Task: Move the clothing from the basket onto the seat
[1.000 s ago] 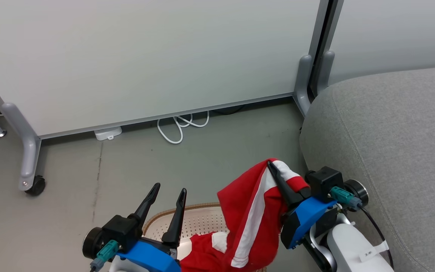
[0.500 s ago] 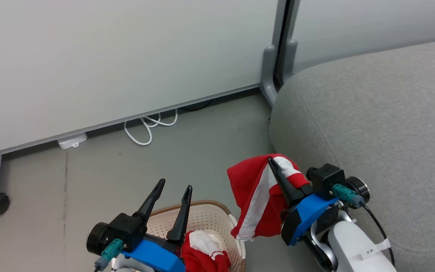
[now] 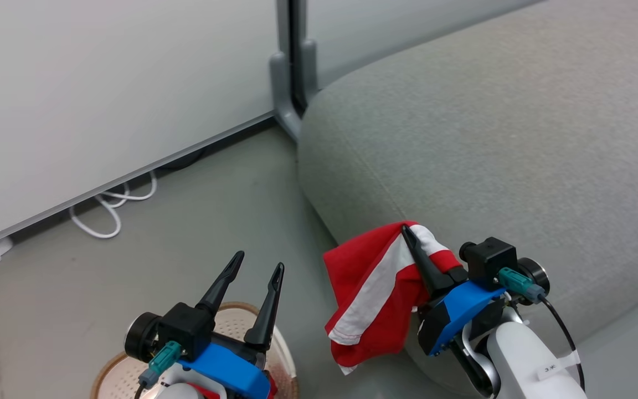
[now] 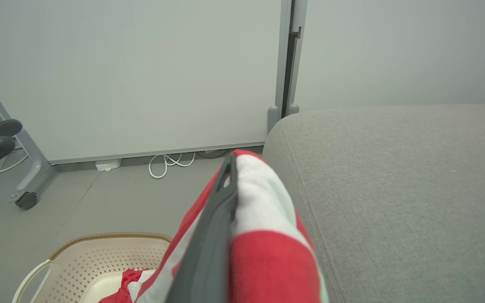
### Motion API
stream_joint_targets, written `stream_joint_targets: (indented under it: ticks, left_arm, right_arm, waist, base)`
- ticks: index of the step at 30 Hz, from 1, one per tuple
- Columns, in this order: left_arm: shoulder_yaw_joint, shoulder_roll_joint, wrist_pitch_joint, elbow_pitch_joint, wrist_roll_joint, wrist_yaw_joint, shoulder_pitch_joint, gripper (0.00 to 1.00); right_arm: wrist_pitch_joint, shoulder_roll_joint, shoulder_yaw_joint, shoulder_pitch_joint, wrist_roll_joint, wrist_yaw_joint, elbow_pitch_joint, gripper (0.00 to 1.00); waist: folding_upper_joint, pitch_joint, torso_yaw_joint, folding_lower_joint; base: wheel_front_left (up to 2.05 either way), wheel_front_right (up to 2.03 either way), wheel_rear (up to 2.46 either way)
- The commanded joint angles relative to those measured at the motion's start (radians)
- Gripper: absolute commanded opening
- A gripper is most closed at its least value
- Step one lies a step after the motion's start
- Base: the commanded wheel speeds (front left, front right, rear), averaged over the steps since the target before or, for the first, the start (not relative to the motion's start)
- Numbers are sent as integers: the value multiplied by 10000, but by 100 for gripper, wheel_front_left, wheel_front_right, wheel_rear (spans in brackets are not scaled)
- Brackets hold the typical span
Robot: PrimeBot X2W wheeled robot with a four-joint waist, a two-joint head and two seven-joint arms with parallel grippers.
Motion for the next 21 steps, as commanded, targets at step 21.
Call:
stream_joint_targets:
  ticks: [21]
  left_arm:
    - [-449,419,-27,32,-164,-21,-533,100]
  right_arm:
    - [-364,-16,-378,257,212,5,35,0]
  waist:
    - [-1,613,-1506,0]
  base:
    - [0,0,0]
